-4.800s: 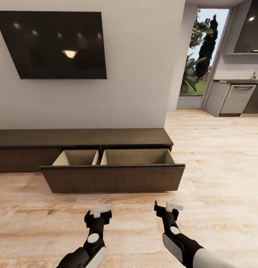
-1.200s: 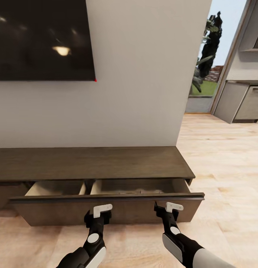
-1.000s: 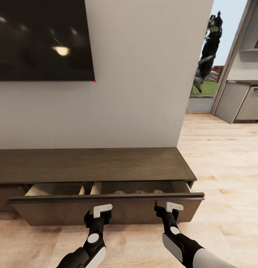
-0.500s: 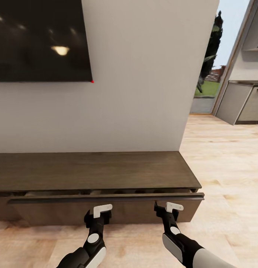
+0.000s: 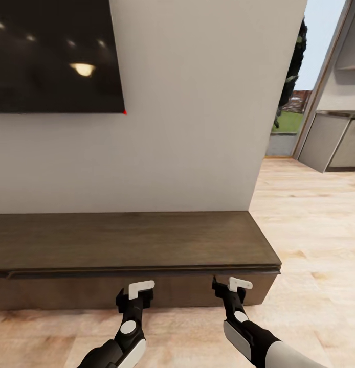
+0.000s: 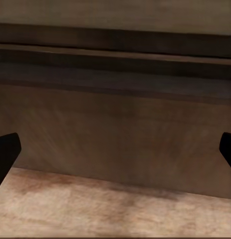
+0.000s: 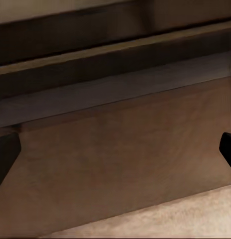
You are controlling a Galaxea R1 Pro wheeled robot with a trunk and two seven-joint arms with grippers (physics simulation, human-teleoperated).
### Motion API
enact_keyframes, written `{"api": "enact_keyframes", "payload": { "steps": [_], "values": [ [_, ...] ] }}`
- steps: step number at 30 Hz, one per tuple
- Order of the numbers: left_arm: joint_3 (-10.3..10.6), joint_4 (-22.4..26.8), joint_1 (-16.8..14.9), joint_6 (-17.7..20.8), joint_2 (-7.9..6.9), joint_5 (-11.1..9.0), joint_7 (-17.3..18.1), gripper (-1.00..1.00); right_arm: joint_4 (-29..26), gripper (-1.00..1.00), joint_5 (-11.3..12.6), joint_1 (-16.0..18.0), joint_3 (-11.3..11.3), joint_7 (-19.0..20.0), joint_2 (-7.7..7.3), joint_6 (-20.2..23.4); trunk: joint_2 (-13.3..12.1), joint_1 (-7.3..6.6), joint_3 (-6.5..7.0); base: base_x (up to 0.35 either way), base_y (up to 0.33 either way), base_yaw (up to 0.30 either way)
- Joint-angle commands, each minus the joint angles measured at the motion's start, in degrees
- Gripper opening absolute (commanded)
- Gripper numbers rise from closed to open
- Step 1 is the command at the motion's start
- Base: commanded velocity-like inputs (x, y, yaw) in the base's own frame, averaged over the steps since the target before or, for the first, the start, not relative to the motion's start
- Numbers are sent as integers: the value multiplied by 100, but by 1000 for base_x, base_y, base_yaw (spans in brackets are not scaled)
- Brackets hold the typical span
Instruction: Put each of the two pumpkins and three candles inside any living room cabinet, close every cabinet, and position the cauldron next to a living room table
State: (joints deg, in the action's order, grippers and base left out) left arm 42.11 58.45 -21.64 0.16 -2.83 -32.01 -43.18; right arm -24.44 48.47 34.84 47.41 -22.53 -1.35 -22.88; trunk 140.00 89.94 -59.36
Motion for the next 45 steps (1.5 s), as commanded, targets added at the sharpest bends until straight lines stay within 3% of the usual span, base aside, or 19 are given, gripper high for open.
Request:
{"api": "enact_keyframes", "payload": {
  "steps": [1,16,21,22,26,27,28,31,33,36,41,45],
  "values": [
    [25,8,-7,2,-7,-34,-41,100,-8,100,49,6,49,-32,-6,-24,3,-2,-5,-184,0,0],
    [7,8,-6,24,-7,-48,-18,100,-8,100,66,6,49,-32,-17,18,3,-2,-5,-322,0,0],
    [-53,68,-7,187,-10,-143,16,100,-37,100,121,6,33,41,-16,148,3,-2,-5,-340,0,0],
    [-60,103,-7,342,-9,-171,15,100,-54,100,133,6,24,104,-20,299,3,-2,-5,-292,0,0],
    [-284,767,-7,2025,-9,-661,12,100,-106,100,168,6,-80,342,-22,1527,3,-2,-5,-98,0,0],
    [-459,1079,-7,2680,-10,-953,7,100,-114,100,174,6,-218,363,-23,1914,3,-2,-5,-23,0,0],
    [-522,1176,-7,2874,-11,-1052,7,100,-116,100,175,6,-284,370,-23,2031,3,-2,-5,-18,0,0],
    [-889,1565,-7,3699,-23,-1563,4,100,-121,100,173,6,-779,434,-30,2573,3,-2,-5,-8,0,0],
    [-1059,1646,-7,3980,-34,-1719,-1,100,-122,100,172,6,-1020,587,-39,2838,-78,-46,30,-3,0,0],
    [-1369,1489,-7,4156,-32,-1817,-7,100,-122,100,163,6,-1162,943,-41,3209,-198,-112,84,0,0,0],
    [-1551,1249,-138,4309,-144,-1782,25,100,-54,100,77,6,-1186,1107,-34,3287,-237,-133,102,0,0,0],
    [-1679,1120,-215,4441,-144,-1782,25,100,-54,100,77,6,-1186,1107,-34,3287,-237,-133,102,0,0,0]
  ]
}}
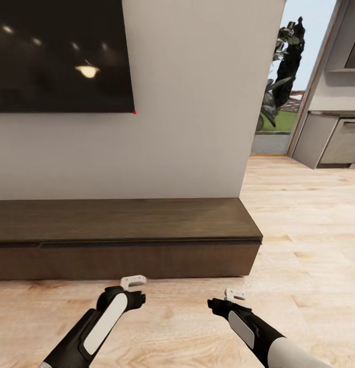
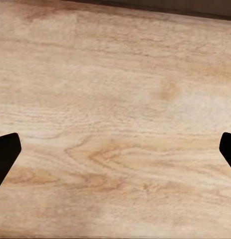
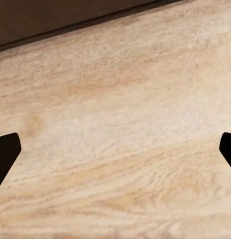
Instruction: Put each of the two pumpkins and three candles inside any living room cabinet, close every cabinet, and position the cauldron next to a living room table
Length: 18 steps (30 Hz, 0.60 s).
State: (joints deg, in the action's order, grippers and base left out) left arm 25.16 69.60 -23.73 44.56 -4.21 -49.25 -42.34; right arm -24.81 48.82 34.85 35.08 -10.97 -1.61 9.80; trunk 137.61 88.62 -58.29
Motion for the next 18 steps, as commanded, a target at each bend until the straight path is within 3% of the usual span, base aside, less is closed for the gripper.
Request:
{"api": "enact_keyframes", "payload": {
  "steps": [1,18],
  "values": [
    [-17,-26,-6,33,-6,-58,-60,100,-18,100,42,4,47,-49,-8,20,3,-1,-6,0,0,0],
    [-564,-573,-6,593,-6,-58,-60,100,-18,100,42,4,47,-49,-8,20,3,-1,-6,0,0,0]
  ]
}}
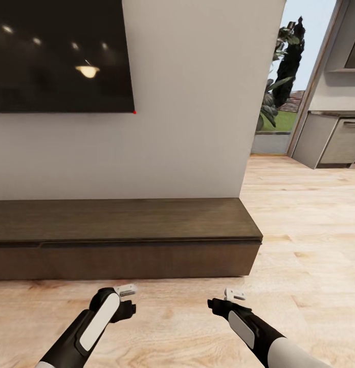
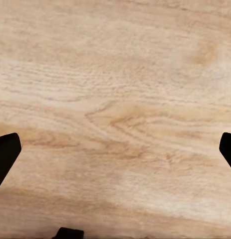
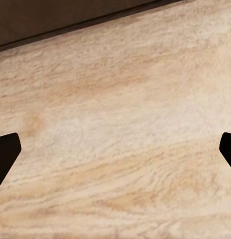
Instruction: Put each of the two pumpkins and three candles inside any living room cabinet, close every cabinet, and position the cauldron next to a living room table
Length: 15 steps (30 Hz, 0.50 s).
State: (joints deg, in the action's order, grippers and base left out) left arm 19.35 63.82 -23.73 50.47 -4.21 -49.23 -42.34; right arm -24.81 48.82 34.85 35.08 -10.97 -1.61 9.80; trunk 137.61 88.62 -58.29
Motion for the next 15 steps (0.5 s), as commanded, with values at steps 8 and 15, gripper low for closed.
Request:
{"api": "enact_keyframes", "payload": {
  "steps": [8,15],
  "values": [
    [-241,-64,125,-157,156,94,102,100,-7,100,-22,-112,-116,18,13,53,3,-1,-6,0,0,0],
    [-216,-159,283,-300,4,287,83,100,191,100,-48,-135,-96,30,2,-45,3,-1,-6,0,0,0]
  ]
}}
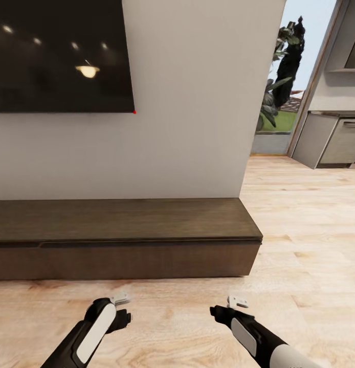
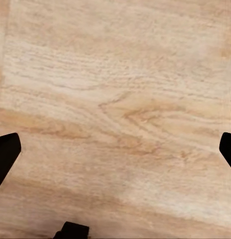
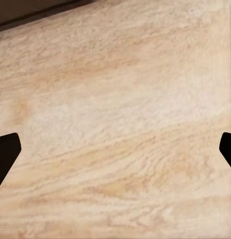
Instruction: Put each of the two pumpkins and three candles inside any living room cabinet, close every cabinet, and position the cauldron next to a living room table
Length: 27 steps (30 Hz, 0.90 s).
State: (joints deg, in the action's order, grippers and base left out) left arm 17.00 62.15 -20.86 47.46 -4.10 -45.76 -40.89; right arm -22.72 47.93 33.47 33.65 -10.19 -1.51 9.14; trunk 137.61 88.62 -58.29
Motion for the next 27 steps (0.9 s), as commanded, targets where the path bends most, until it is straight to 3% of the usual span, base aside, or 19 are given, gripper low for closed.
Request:
{"api": "enact_keyframes", "payload": {
  "steps": [1,4,13,27],
  "values": [
    [20,40,-4,0,-39,-25,-93,100,15,100,42,3,48,-48,-8,-12,2,-1,-6,0,0,0],
    [-14,136,-1,-3,-106,84,-185,100,69,100,35,6,52,-47,-8,-108,2,-1,-6,0,0,0],
    [-140,-77,3,0,-69,-207,89,100,144,100,-18,2,63,-65,1,-320,-359,-199,156,0,0,0],
    [-152,-80,3,23,-73,-214,104,100,145,100,-5,2,57,-104,6,-314,-920,-506,407,0,0,0]
  ]
}}
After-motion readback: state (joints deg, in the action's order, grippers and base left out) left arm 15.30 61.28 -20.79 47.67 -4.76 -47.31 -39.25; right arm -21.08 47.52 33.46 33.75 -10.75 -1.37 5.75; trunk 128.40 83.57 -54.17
